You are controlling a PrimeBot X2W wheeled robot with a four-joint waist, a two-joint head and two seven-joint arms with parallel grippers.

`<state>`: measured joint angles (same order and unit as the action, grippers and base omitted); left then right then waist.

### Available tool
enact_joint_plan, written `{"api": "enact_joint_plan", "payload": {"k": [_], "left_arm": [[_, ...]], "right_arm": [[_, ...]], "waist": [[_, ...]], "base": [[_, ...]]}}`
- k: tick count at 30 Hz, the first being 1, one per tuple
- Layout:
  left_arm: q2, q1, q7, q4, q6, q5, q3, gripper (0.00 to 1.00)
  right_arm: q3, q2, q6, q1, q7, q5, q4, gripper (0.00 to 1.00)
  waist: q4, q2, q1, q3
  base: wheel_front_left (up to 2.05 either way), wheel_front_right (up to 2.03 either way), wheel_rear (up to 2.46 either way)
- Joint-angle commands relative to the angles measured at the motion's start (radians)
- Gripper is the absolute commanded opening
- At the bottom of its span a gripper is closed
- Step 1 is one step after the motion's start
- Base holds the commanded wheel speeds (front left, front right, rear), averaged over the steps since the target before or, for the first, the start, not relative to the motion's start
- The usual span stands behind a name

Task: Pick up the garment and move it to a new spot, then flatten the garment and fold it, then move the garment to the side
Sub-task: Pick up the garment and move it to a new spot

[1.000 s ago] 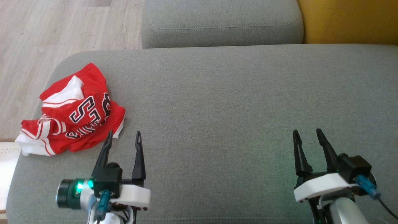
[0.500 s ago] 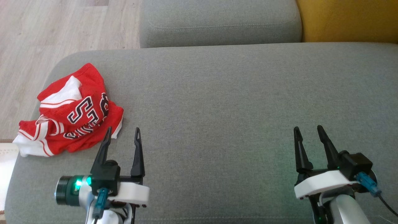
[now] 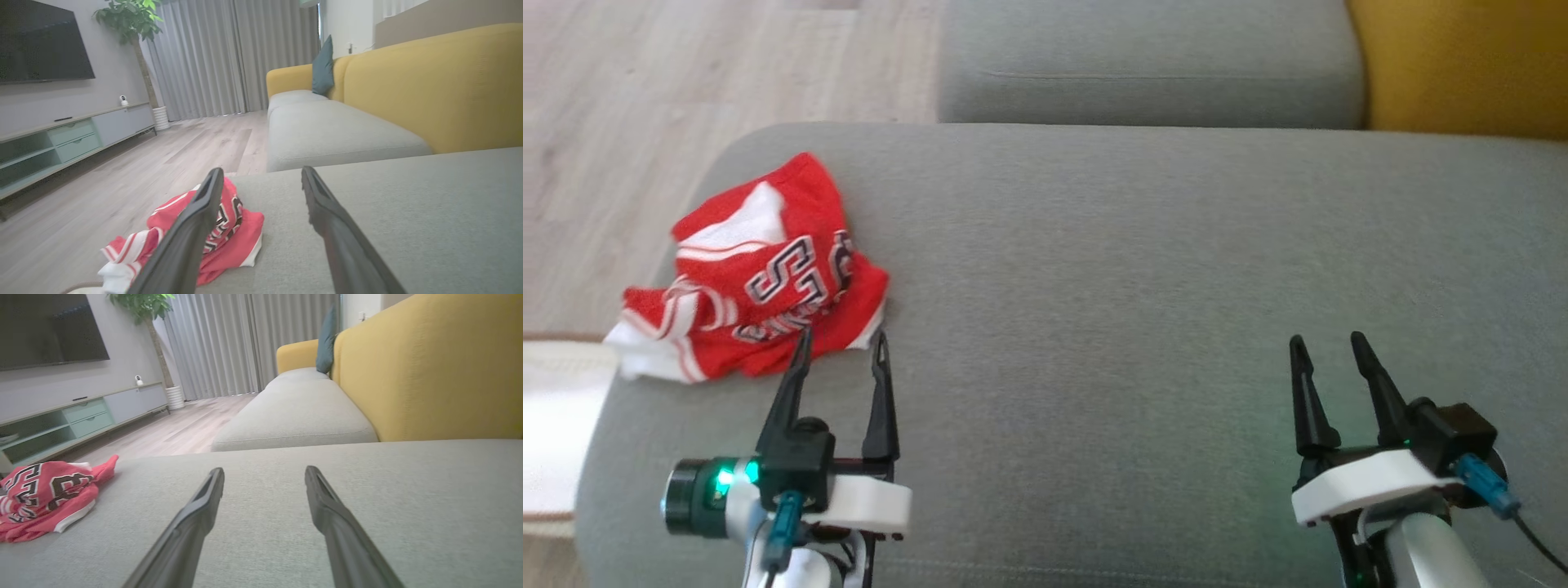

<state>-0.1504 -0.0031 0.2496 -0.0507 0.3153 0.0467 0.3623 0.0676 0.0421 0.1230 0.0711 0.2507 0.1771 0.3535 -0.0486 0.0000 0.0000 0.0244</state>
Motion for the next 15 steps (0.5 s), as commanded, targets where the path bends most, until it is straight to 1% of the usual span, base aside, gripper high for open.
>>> {"api": "enact_joint_plan", "payload": {"k": [1, 4, 5, 15], "left_arm": [[-0.002, -0.028, 0.012, 0.03, -0.002, -0.007, -0.05, 1.0], [-0.005, -0.022, 0.012, 0.03, -0.003, -0.009, -0.064, 1.0], [-0.005, -0.022, 0.012, 0.03, -0.003, -0.009, -0.064, 1.0], [-0.017, 0.004, 0.012, 0.037, -0.006, -0.015, -0.104, 1.0]], "right_arm": [[0.035, 0.008, 0.008, 0.028, 0.011, 0.009, -0.033, 1.0], [0.047, 0.008, 0.008, 0.02, 0.011, 0.013, -0.032, 1.0], [0.047, 0.008, 0.008, 0.02, 0.011, 0.013, -0.032, 1.0], [0.098, 0.008, 0.008, 0.007, 0.011, 0.031, -0.034, 1.0]], "waist": [[-0.044, 0.0, 0.0, 0.006], [-0.091, 0.0, 0.0, 0.011], [-0.091, 0.0, 0.0, 0.011], [-0.224, 0.0, 0.0, 0.033]], "base": [[0.0, 0.0, 0.0], [0.0, 0.0, 0.0], [0.0, 0.0, 0.0], [0.0, 0.0, 0.0]]}}
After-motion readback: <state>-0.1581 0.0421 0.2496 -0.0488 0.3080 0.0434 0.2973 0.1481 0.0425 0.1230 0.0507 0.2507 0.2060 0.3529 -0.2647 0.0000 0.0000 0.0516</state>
